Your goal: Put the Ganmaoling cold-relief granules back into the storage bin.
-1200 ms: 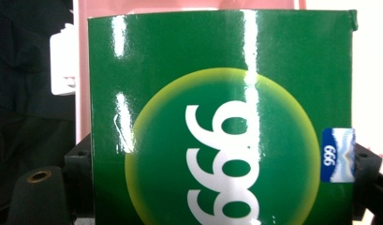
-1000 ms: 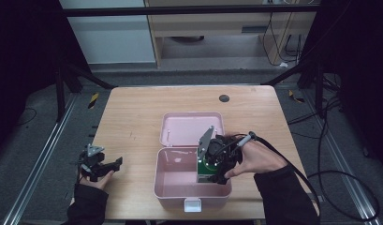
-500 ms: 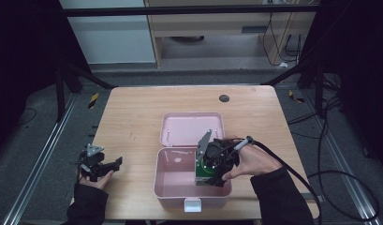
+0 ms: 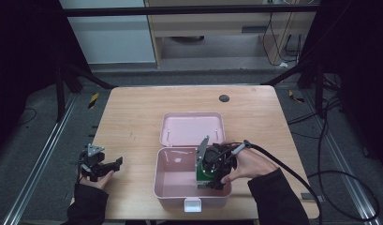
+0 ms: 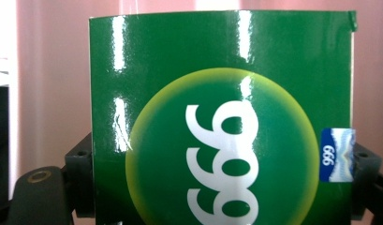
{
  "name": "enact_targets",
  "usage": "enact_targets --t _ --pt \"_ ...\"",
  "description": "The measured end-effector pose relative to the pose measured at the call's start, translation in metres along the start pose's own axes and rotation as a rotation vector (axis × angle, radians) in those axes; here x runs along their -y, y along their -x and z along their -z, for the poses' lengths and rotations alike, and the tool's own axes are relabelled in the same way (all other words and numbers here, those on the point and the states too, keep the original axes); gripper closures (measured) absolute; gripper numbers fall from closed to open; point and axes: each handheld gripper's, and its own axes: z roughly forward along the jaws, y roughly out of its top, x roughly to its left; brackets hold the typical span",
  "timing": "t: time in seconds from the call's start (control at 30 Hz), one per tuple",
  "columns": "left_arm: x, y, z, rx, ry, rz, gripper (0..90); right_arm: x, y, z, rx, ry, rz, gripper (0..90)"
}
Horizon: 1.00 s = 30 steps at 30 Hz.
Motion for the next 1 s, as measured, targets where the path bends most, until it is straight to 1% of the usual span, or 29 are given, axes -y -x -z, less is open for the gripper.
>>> enact_targets --t 0.1,0.2,0.27,0.3,0.33,0.4,0.5,0.57,0.63,0.67,0.7,0.8,0.87,0.93,1.0 --pt "0.000 -0.001 0.000 -0.001 -0.002 0.004 22.6 -0.001 0.000 -0.004 -0.008 0.003 0.003 15.6" --pt "0.000 -0.001 0.000 -0.001 -0.004 0.002 22.6 -0.001 0.000 -0.007 -0.008 -0.007 0.011 15.6" --pt "0.000 -0.001 0.000 0.000 -0.002 0.003 22.6 0.000 0.000 -0.008 -0.008 -0.010 0.006 15.6" --pt "0.000 0.000 0.000 0.000 -0.001 0.002 22.6 0.001 0.001 -0.009 -0.008 0.000 0.003 15.6" --pt "0.000 0.000 0.001 0.000 -0.001 0.001 22.6 0.005 0.002 -0.010 -0.013 0.014 -0.018 15.6" --pt "0.000 -0.001 0.000 -0.002 -0.003 0.003 22.6 0.006 0.003 -0.011 -0.008 0.005 -0.020 15.6" --pt "0.000 0.000 0.000 0.000 -0.002 -0.001 22.6 0.007 0.002 -0.014 -0.008 -0.027 -0.011 15.4" --pt "0.000 0.000 0.000 0.000 0.000 0.002 22.6 0.007 0.002 -0.016 -0.016 -0.023 -0.009 15.1" --pt "0.000 -0.001 0.001 -0.001 -0.001 0.004 22.6 0.007 0.003 -0.018 -0.012 -0.029 -0.006 14.5" --pt "0.000 -0.001 0.000 -0.002 -0.003 0.003 22.6 0.007 0.004 -0.019 -0.012 -0.036 -0.006 14.1" --pt "0.000 -0.001 0.000 -0.002 -0.003 0.004 22.6 0.007 0.003 -0.020 -0.012 -0.057 -0.005 13.7" --pt "0.000 -0.001 0.001 0.000 0.000 0.003 22.6 0.007 0.003 -0.022 -0.010 -0.075 -0.002 13.2" --pt "0.000 -0.001 0.000 0.000 -0.002 0.002 22.6 0.007 0.003 -0.019 -0.003 -0.048 -0.003 12.9" --pt "0.000 -0.001 0.000 0.000 -0.002 0.003 22.6 0.007 0.003 -0.015 0.004 -0.035 -0.007 12.1" --pt "0.000 -0.001 0.000 0.001 -0.002 0.003 22.6 0.008 0.004 -0.010 0.019 -0.027 -0.023 11.2"
